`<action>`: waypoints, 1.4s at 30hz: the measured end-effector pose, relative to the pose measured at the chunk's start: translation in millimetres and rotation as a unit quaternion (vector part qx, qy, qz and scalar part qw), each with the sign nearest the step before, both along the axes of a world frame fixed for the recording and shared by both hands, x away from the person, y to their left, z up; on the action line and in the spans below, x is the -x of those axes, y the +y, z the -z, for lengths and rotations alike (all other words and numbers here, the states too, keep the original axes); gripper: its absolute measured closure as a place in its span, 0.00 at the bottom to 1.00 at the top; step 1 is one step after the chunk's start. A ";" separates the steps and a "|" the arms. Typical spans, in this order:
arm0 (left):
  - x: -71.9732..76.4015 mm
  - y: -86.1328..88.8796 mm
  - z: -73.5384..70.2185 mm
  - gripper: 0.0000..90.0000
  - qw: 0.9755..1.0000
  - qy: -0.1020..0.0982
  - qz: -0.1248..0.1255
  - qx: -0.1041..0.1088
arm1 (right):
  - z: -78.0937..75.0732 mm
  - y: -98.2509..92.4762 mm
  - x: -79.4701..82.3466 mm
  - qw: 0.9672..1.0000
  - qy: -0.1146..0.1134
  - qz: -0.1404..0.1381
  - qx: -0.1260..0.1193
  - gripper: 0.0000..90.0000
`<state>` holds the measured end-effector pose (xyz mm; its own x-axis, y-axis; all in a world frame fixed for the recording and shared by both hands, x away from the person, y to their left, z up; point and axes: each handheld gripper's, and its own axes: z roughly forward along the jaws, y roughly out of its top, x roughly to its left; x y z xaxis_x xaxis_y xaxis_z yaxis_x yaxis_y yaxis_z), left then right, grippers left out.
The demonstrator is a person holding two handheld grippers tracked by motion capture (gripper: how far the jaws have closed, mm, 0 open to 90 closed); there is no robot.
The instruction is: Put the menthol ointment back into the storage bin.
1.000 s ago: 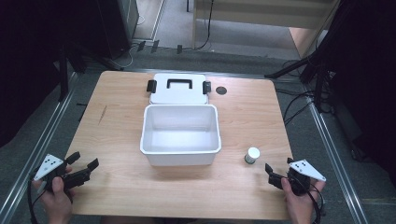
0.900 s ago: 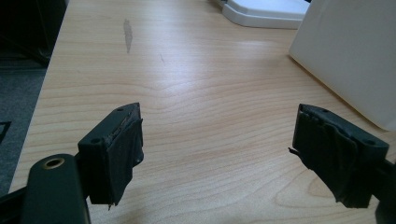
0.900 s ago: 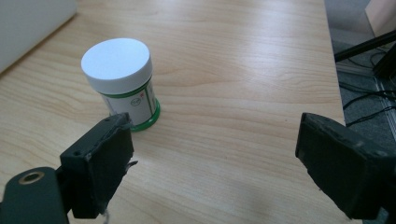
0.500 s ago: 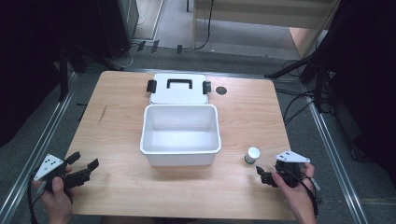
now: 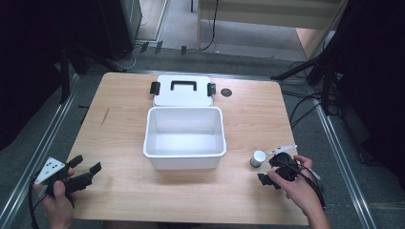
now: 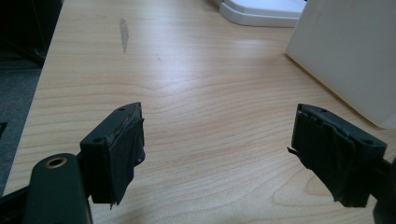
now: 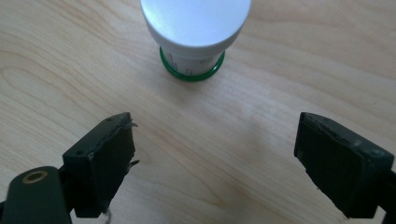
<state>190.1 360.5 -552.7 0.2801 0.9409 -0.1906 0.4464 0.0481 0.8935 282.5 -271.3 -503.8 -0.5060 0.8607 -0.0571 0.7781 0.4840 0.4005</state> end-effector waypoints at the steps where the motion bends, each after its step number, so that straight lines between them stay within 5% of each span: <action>1: 0.0 0.0 0.0 0.20 1.000 0.000 0.000 0.000 | 0.0 0.0 0.0 1.000 0.000 0.000 0.000 0.14; 6: -0.1 0.0 0.0 0.20 1.000 0.000 -0.001 0.000 | 0.9 13.1 -12.9 0.997 0.064 -0.005 0.035 0.14; 14: 0.1 0.5 0.1 0.20 1.000 0.000 -0.001 0.001 | -10.4 30.4 -32.0 0.992 0.113 0.003 0.062 0.15; 20: -0.1 0.8 0.1 0.20 1.000 0.000 0.000 0.001 | -14.6 38.7 -43.8 0.989 0.129 0.008 0.076 0.15; 28: -0.6 0.7 0.1 0.20 1.000 0.001 0.000 0.002 | -20.1 47.8 -59.9 0.987 0.146 0.012 0.062 0.28; 42: -0.9 1.1 0.0 0.20 1.000 0.003 0.001 0.002 | -20.3 55.4 -74.1 0.982 0.170 0.033 0.071 0.47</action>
